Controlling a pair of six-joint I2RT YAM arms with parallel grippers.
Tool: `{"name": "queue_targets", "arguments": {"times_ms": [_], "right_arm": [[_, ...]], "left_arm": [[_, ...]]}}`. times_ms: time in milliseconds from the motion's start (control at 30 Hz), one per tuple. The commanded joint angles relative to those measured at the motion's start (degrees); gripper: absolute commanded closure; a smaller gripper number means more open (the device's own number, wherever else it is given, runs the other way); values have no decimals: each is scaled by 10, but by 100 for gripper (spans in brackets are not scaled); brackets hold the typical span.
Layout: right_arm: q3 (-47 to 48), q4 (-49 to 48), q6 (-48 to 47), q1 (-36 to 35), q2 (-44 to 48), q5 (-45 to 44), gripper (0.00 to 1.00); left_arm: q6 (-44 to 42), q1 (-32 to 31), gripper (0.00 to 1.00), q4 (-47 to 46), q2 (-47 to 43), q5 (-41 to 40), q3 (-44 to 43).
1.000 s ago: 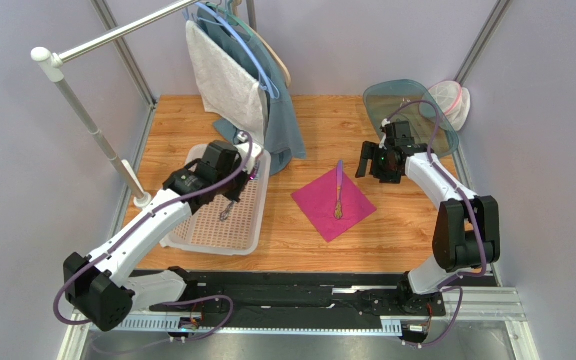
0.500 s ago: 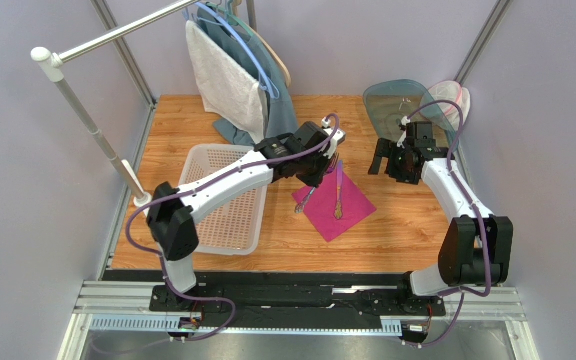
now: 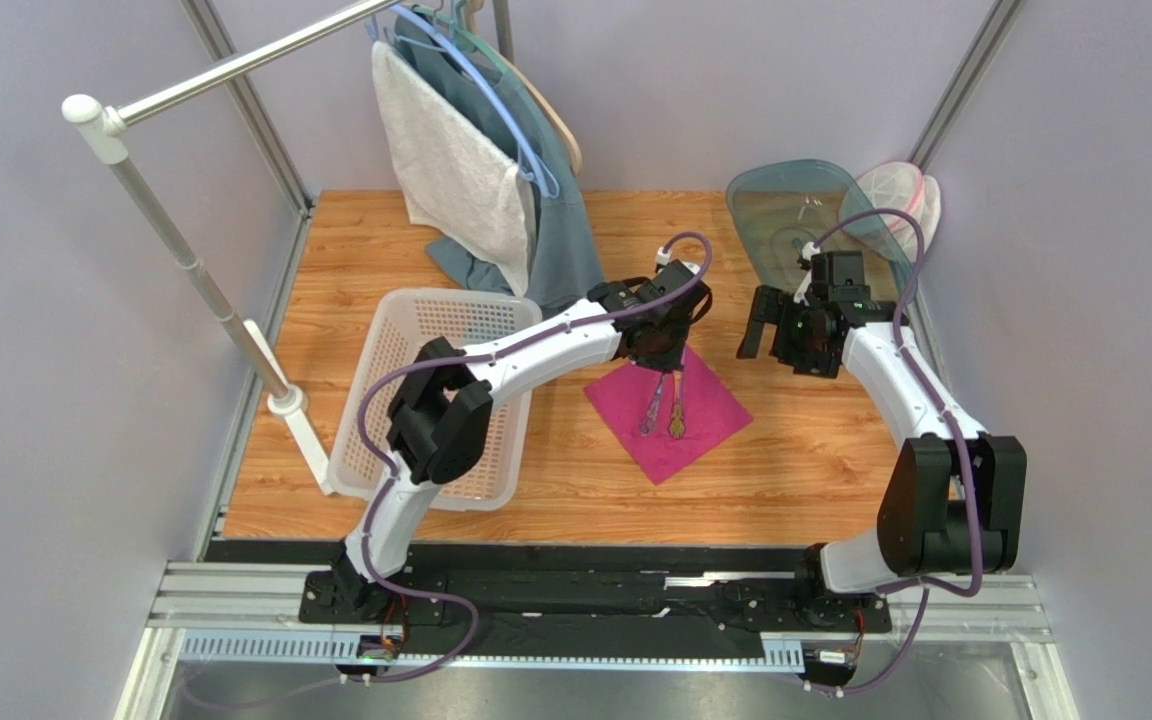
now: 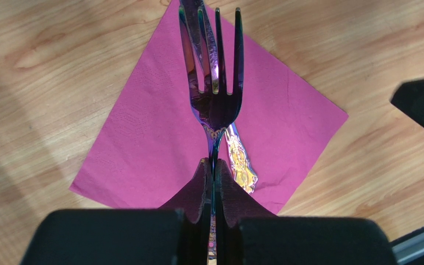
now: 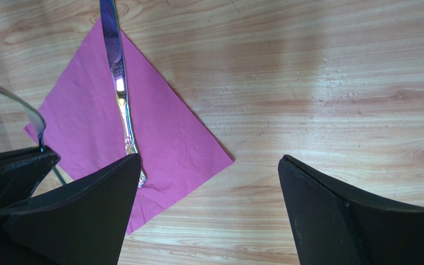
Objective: Place the utensils on the paper napkin and roll it up
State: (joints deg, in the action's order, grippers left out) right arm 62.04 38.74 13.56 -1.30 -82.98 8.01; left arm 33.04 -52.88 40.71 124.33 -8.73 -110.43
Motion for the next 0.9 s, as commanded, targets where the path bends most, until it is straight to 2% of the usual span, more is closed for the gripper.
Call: {"name": "queue_targets", "arguments": {"times_ms": [0, 67, 467, 867], "right_arm": [[-9, -14, -8, 3, 28, -7, 0], [-16, -12, -7, 3, 31, -1, 0], [-21, -16, -7, 4, 32, -2, 0], [-16, -15, -5, 6, 20, -5, 0]], "left_arm": [[58, 11, 98, -28, 10, 1, -19], [63, 17, 96, -34, 22, 13, -28], [84, 41, 96, -42, 78, 77, -61], [95, 45, 96, -41, 120, 81, -87]]}}
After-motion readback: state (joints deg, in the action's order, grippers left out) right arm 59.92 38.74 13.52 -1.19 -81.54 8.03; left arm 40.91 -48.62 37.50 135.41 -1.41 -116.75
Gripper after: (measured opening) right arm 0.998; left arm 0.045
